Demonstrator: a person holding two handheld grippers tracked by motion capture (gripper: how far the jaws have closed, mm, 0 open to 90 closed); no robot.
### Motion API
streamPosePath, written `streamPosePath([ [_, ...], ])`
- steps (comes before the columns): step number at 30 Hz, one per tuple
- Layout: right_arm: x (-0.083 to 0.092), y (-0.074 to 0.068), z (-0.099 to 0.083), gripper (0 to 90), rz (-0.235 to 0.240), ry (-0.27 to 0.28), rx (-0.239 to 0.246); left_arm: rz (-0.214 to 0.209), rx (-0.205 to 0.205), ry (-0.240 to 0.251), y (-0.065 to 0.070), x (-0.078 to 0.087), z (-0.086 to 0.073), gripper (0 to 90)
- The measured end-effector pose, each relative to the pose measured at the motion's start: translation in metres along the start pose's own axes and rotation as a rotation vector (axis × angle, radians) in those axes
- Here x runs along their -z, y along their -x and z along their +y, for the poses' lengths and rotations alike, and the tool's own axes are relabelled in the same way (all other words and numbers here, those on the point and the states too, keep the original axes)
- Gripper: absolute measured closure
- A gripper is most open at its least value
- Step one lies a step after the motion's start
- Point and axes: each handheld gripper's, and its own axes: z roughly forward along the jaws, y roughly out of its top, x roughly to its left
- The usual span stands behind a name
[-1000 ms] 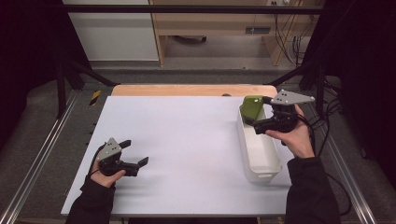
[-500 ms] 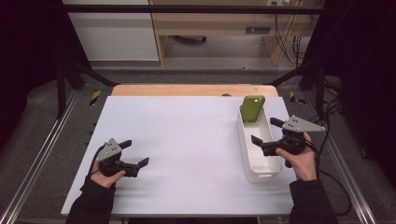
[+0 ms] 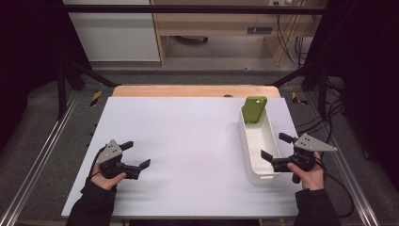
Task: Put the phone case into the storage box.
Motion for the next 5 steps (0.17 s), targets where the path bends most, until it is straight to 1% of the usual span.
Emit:
streamPosePath([
  [5,0.0036,0.0003,-0.0054,0.6,0.003,0.005,0.001,0.000,-0.002,0.002,0.0001,0.0005,0.0005,0.0],
])
